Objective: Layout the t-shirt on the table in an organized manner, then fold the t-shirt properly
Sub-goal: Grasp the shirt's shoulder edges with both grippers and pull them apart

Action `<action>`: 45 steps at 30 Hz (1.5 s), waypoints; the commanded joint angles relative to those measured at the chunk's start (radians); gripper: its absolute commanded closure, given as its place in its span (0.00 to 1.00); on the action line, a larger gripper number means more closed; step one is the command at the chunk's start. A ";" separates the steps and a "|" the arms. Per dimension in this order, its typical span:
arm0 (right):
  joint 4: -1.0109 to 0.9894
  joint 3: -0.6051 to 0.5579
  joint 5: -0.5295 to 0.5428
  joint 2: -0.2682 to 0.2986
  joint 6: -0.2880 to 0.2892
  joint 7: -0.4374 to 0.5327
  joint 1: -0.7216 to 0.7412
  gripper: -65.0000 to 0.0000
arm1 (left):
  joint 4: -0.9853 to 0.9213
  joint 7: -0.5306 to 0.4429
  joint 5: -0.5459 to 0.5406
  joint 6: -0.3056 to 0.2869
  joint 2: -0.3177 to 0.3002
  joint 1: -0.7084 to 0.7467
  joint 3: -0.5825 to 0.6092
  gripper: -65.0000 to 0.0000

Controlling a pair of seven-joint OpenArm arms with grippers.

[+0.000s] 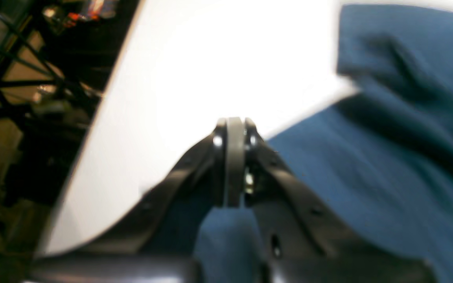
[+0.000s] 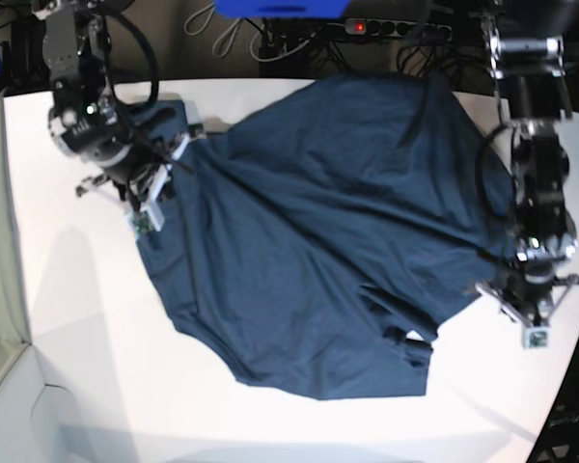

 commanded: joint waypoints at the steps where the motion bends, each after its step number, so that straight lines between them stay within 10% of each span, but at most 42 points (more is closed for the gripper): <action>1: 0.005 0.015 0.000 0.004 0.000 0.019 0.029 1.00 | 0.060 0.028 0.002 0.002 0.029 0.026 0.002 0.99; 8: -0.085 0.037 -0.004 -0.030 0.000 0.013 0.207 1.00 | 0.271 0.216 0.002 0.002 0.195 0.327 0.048 0.99; 16: -0.266 0.035 -0.004 -0.096 0.000 0.016 0.324 1.00 | 0.283 0.249 0.010 0.002 0.199 0.500 0.173 0.99; 32: -0.542 0.032 0.001 -0.126 0.000 0.062 0.419 1.00 | -0.049 0.055 0.005 0.002 -0.063 0.341 -0.013 0.99; 45: -0.452 0.035 0.003 -0.140 0.000 0.125 0.287 1.00 | 0.071 0.064 0.004 0.002 -0.126 0.198 -0.091 0.99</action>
